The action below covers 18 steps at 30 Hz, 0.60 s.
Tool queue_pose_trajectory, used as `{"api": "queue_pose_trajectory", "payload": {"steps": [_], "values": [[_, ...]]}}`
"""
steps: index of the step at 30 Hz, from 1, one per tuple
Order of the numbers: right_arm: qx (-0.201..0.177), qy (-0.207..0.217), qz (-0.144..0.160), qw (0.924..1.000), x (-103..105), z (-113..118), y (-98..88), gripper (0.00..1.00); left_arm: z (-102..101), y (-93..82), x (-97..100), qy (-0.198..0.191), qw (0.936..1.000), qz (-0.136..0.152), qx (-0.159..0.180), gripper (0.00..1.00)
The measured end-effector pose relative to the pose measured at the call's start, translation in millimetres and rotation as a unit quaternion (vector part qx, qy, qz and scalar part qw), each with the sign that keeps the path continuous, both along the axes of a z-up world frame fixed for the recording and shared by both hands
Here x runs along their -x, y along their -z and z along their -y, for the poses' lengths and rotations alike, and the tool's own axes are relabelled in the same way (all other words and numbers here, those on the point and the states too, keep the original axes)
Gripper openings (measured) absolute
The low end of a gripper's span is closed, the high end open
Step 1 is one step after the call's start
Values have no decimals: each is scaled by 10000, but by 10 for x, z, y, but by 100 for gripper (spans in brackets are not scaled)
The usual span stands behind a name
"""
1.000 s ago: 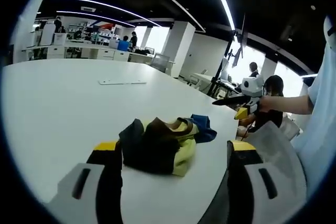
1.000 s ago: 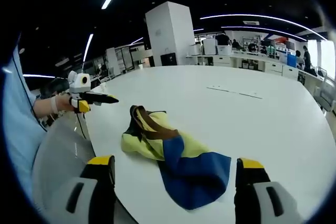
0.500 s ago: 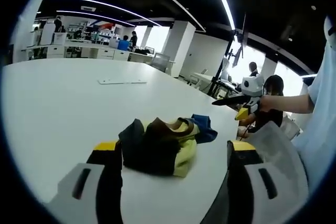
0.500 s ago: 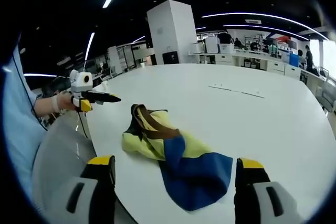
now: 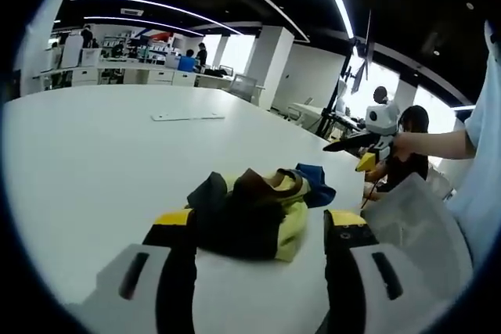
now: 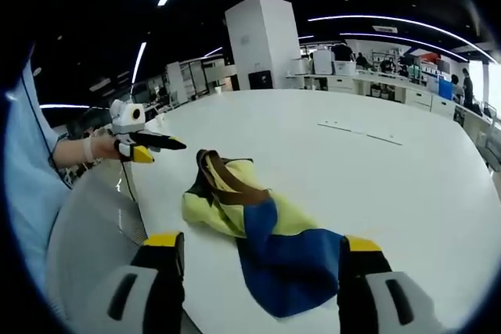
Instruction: Fold the garment on the visible template until the final outline fits inside the template.
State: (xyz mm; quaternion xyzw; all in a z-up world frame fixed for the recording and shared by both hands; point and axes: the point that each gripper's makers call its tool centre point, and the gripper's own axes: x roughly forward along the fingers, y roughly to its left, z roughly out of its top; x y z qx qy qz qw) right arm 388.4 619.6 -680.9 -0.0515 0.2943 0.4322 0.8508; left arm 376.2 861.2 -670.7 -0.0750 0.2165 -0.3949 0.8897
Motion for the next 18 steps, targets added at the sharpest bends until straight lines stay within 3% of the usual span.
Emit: {"api": "queue_pose_trajectory", "payload": {"steps": [5, 18], "values": [[43, -64, -122, 9999, -40, -13, 99, 77, 39, 62, -72, 31, 10000, -23, -14, 55], [49, -353, -383, 9986, -136, -149, 256, 58, 214, 309, -255, 134, 9998, -102, -101, 29]]}}
